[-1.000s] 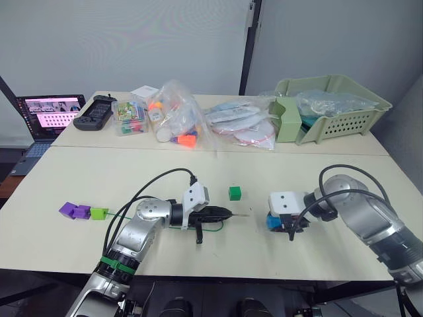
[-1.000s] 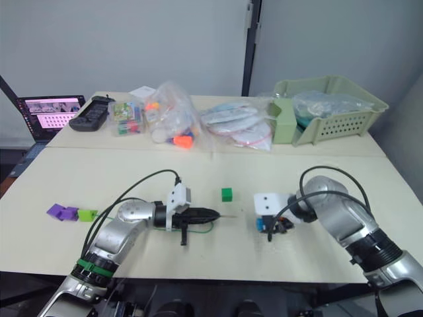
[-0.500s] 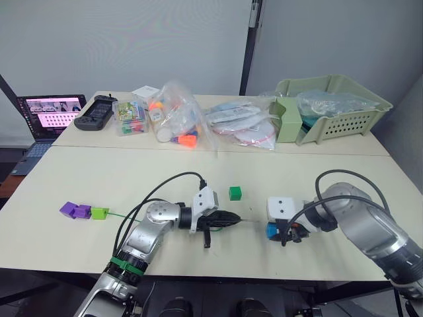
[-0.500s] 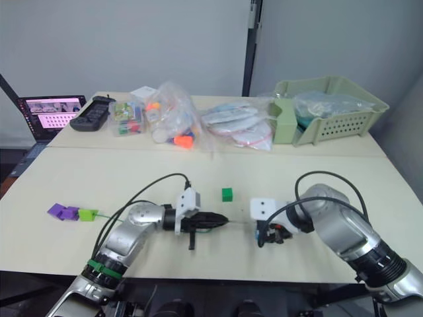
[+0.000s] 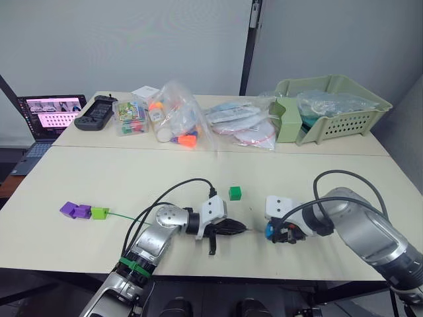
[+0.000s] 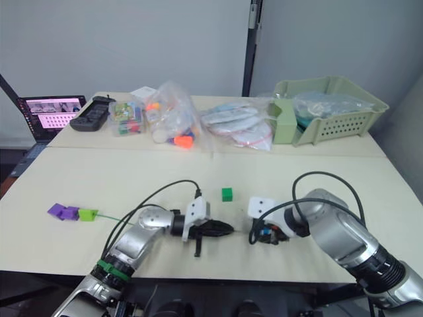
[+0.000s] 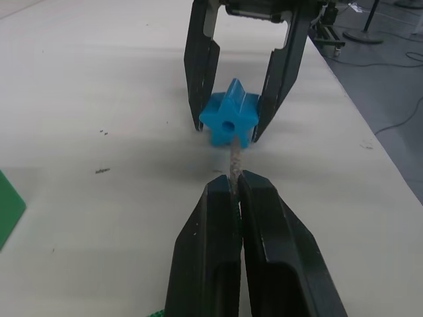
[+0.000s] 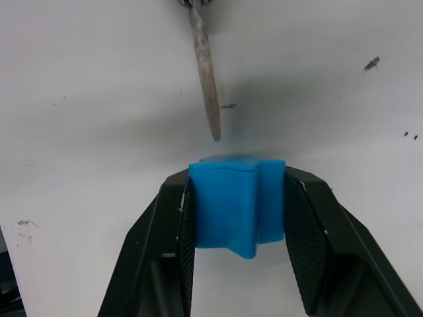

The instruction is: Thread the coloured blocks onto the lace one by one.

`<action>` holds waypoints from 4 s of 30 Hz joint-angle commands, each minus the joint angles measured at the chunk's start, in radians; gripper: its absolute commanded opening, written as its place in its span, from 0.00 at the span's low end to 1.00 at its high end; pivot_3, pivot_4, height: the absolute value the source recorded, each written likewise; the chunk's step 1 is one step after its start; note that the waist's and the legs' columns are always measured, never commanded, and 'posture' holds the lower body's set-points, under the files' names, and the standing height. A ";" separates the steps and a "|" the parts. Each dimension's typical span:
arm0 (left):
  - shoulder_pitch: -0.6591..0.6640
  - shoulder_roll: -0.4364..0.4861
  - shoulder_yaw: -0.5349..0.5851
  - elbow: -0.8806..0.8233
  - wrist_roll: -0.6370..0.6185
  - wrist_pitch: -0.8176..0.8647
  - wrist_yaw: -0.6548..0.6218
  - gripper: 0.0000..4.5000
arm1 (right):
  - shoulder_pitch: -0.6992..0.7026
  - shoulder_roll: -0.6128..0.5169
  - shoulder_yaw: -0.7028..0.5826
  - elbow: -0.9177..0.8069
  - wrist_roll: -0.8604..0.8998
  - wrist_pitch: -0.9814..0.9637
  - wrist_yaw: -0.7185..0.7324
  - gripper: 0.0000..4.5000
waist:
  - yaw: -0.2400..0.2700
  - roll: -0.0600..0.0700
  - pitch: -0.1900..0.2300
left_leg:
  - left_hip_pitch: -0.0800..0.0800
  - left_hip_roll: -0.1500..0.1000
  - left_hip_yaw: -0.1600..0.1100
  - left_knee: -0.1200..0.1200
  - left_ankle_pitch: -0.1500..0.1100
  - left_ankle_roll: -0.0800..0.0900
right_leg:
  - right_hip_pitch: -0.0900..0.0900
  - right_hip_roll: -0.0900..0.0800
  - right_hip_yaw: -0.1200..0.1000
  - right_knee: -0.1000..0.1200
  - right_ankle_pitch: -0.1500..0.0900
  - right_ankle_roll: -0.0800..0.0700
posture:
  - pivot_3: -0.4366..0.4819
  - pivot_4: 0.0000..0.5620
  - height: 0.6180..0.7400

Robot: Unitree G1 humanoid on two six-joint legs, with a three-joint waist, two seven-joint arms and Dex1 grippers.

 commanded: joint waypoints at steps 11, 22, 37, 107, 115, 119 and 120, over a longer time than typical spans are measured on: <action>-0.042 -0.041 0.001 0.026 0.015 -0.028 -0.003 0.00 | -0.023 0.000 0.010 -0.050 0.036 0.024 -0.021 0.30 | -0.001 0.000 0.000 | 0.000 0.000 0.000 0.000 0.000 0.000 | 0.000 0.000 0.000 0.000 0.000 0.000 | 0.48 0.27 0.95; -0.070 -0.093 -0.004 0.098 0.021 -0.046 -0.002 0.00 | -0.032 0.000 0.019 -0.071 0.067 0.052 -0.053 0.30 | 0.001 0.000 0.000 | 0.000 0.000 0.000 0.000 0.000 0.000 | 0.000 0.000 0.000 0.000 0.000 0.000 | 0.48 0.27 0.95; -0.126 -0.189 -0.013 0.261 0.064 -0.118 0.007 0.00 | -0.021 -0.001 0.008 -0.094 0.104 0.090 -0.090 0.30 | 0.005 0.000 0.000 | -0.001 0.000 0.000 0.000 0.000 0.000 | 0.000 0.000 0.000 0.000 0.000 0.000 | 0.48 0.27 0.95; -0.175 -0.029 0.047 0.129 0.007 0.038 -0.144 1.00 | -0.040 0.021 0.018 -0.069 0.148 0.089 -0.142 0.76 | -0.003 0.000 0.000 | -0.001 0.000 -0.001 0.001 0.000 0.000 | 0.000 0.001 0.000 0.001 0.000 0.000 | 0.48 0.27 0.95; -0.163 -0.034 0.020 0.096 0.005 0.044 -0.153 1.00 | -0.031 -0.068 -0.100 -0.143 0.248 0.134 -0.092 1.00 | -0.001 0.000 0.000 | -0.001 0.000 -0.003 0.001 0.000 0.000 | 0.000 0.000 0.000 0.001 0.000 0.000 | 0.48 0.27 0.95; -0.162 -0.061 -0.007 0.100 0.023 0.017 -0.146 1.00 | 0.027 -0.143 -0.201 -0.188 0.308 0.150 -0.082 1.00 | 0.004 0.000 0.000 | -0.001 0.000 -0.004 0.001 0.000 0.000 | 0.000 0.000 0.000 0.000 0.000 0.000 | 0.48 0.27 0.95; -0.162 -0.065 -0.012 0.103 0.027 0.010 -0.145 1.00 | 0.040 -0.153 -0.216 -0.194 0.317 0.152 -0.087 1.00 | 0.005 0.000 0.000 | -0.001 0.000 -0.004 0.001 0.000 0.000 | 0.000 0.000 0.000 0.000 0.000 0.000 | 0.48 0.27 0.95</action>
